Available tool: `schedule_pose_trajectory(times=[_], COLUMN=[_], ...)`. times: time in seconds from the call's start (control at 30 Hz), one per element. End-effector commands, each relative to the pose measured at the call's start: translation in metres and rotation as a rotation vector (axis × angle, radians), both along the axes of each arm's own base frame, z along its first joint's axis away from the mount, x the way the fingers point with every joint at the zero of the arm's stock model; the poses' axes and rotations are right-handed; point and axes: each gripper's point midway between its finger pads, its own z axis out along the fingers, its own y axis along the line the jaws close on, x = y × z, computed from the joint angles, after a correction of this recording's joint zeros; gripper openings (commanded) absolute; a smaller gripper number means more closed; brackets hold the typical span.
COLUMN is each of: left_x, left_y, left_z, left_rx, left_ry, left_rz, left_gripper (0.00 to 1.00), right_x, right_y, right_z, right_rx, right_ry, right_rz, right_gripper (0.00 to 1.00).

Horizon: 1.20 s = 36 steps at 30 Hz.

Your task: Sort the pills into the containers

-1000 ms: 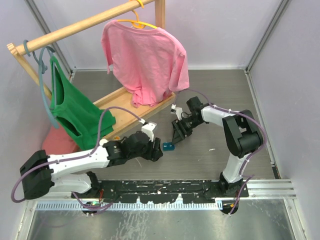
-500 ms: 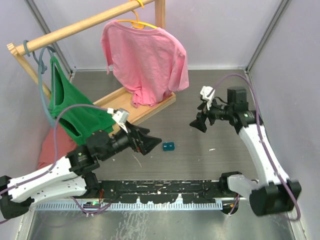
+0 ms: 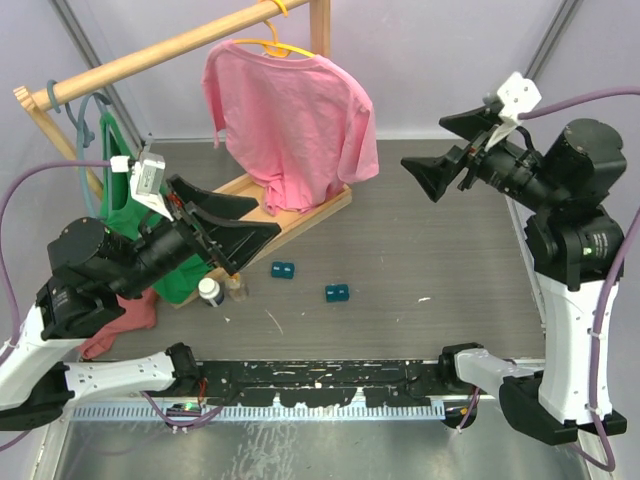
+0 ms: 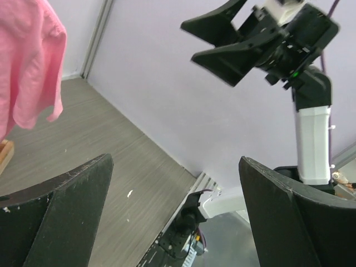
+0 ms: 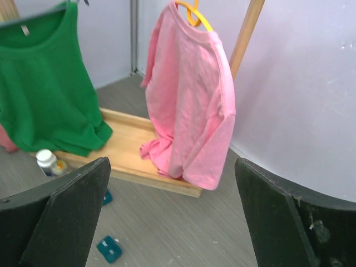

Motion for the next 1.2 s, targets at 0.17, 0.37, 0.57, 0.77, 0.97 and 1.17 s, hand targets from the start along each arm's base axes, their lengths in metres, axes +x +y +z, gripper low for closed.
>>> schedule_pose_trajectory(times=[0.17, 0.37, 0.57, 0.77, 0.97, 1.17], left_x=[0.0, -0.006, -0.007, -0.006, -0.002, 0.0], left_y=[0.009, 0.013, 0.013, 0.003, 0.0, -0.003], left_z=[-0.018, -0.01, -0.007, -0.01, -0.01, -0.011], left_rx=[0.105, 0.07, 0.053, 0.065, 0.077, 0.101], left_ry=[0.006, 0.0, -0.004, 0.002, -0.005, -0.018], left_rz=[0.019, 0.001, -0.002, -0.024, -0.012, -0.011], left_gripper=[0.98, 0.98, 0.98, 0.98, 0.98, 0.98], right_x=[-0.006, -0.014, -0.017, -0.016, -0.012, -0.006], right_y=[-0.01, -0.019, -0.022, -0.03, -0.032, -0.034], right_z=[0.039, 0.052, 0.05, 0.043, 0.036, 0.036], right_rx=[0.277, 0.295, 0.274, 0.245, 0.235, 0.227], right_ry=[0.113, 0.082, 0.053, 0.035, 0.046, 0.049], right_rz=[-0.121, -0.165, -0.178, -0.224, -0.239, -0.259], right_gripper=[1.0, 1.0, 1.0, 1.0, 1.0, 1.0])
